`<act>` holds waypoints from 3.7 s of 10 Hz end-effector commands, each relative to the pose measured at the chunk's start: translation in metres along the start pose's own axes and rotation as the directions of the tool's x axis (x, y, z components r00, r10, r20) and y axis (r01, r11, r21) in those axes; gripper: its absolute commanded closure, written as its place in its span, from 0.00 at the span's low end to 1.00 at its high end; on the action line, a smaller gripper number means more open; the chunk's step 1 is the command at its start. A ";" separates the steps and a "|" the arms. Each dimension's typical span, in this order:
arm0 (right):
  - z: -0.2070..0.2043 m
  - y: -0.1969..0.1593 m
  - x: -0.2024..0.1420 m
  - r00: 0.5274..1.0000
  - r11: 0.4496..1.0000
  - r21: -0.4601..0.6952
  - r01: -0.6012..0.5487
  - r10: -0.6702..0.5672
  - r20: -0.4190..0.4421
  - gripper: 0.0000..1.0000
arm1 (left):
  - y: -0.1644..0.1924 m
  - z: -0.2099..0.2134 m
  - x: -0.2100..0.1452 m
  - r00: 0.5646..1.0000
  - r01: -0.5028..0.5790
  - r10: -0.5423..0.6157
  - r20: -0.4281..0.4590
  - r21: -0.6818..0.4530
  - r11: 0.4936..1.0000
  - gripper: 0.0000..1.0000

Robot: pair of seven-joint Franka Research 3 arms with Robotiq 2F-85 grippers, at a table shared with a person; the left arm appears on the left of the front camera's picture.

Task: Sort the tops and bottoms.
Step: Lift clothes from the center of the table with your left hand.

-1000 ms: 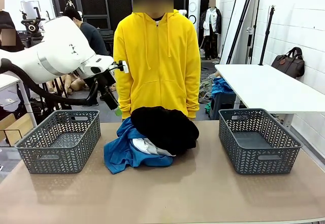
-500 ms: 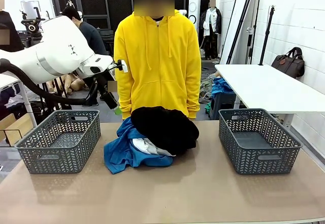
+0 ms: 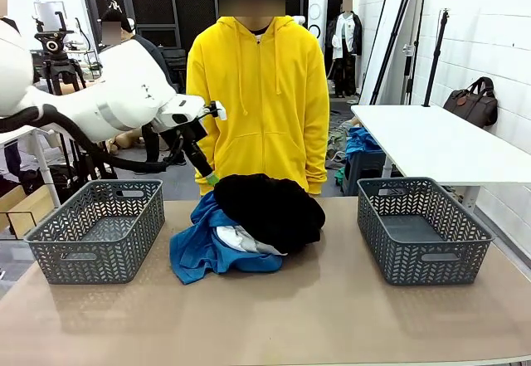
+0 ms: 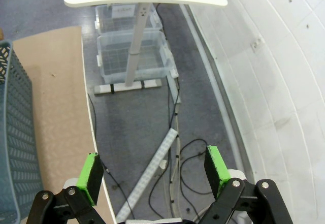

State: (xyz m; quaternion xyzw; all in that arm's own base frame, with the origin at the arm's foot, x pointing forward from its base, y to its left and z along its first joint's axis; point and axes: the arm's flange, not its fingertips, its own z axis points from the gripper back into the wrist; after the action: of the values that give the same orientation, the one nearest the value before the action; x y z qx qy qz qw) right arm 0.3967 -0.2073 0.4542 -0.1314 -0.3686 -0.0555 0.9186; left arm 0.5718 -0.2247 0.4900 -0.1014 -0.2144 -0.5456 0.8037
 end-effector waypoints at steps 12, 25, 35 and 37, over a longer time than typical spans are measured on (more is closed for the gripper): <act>0.000 0.000 -0.001 1.000 1.000 0.001 -0.006 0.006 -0.010 0.00 | 0.003 -0.048 0.025 0.995 0.093 -0.087 0.041 -0.177 0.980 0.14; 0.000 0.000 -0.001 1.000 1.000 0.001 -0.006 0.006 -0.010 0.00 | -0.003 -0.030 0.022 0.994 0.097 -0.082 0.072 -0.230 0.968 1.00; 0.000 0.000 -0.001 1.000 1.000 0.001 -0.006 0.006 -0.010 0.00 | -0.132 0.181 0.141 0.917 0.398 -0.397 -0.037 0.135 0.907 1.00; 0.000 0.000 -0.001 1.000 1.000 0.001 -0.006 0.006 -0.010 0.00 | -0.160 0.249 0.172 0.915 0.394 -0.404 0.009 0.196 0.898 1.00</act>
State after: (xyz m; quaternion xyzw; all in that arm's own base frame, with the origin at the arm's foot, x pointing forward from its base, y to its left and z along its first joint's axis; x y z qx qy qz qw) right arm 0.3966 -0.2074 0.4543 -0.1314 -0.3686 -0.0556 0.9186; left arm 0.4216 -0.3254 0.7546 -0.0013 -0.2938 -0.6831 0.6686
